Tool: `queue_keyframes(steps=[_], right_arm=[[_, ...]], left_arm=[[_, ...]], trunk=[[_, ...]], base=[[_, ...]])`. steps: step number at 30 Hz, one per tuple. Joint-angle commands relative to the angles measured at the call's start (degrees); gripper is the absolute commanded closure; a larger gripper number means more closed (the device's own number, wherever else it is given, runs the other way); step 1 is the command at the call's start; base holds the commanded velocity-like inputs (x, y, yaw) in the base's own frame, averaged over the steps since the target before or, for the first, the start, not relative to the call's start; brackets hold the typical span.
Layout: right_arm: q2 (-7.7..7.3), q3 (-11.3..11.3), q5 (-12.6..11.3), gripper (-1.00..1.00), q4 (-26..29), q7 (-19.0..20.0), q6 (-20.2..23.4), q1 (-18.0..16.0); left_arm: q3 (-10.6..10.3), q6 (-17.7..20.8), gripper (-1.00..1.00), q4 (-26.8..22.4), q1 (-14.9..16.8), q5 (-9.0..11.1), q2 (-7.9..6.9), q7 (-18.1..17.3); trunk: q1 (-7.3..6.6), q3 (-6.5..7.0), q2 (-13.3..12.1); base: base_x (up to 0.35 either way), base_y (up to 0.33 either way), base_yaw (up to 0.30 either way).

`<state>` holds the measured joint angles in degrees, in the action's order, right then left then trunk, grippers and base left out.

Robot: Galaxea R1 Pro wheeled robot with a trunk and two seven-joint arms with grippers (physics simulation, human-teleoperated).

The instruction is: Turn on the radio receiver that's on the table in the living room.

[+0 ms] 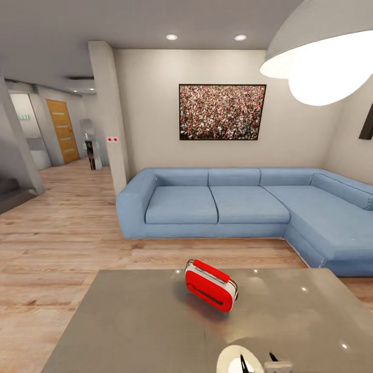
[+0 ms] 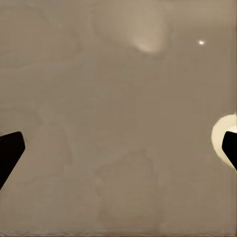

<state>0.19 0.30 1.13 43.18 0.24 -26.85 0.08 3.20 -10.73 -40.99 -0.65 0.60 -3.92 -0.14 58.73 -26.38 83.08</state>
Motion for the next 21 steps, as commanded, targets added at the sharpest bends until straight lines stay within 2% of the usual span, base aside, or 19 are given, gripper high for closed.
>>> queue_keyframes(steps=[1, 8, 21], right_arm=[[0.12, -0.01, 0.00, -1.00, -0.33, -0.02, -0.33, 0.33], [0.62, -0.19, -0.07, -1.00, -2.59, -0.06, -2.57, 1.31], [0.60, -0.13, 0.01, -1.00, -6.78, -0.02, -2.68, 1.31]], left_arm=[[-0.04, -0.05, -1.00, 0.33, -0.01, 0.00, 0.03, -0.03], [-0.18, -1.48, -1.00, 2.58, -0.05, 0.01, 0.57, -0.22], [-0.31, -2.38, -1.00, 6.76, -0.05, -0.07, 1.09, -0.30]], trunk=[[0.00, 0.00, 0.00], [0.00, 0.00, 0.00], [0.00, 0.00, 0.00]], base=[[0.000, 0.000, 0.000], [0.000, 0.000, 0.000], [0.000, 0.000, 0.000]])
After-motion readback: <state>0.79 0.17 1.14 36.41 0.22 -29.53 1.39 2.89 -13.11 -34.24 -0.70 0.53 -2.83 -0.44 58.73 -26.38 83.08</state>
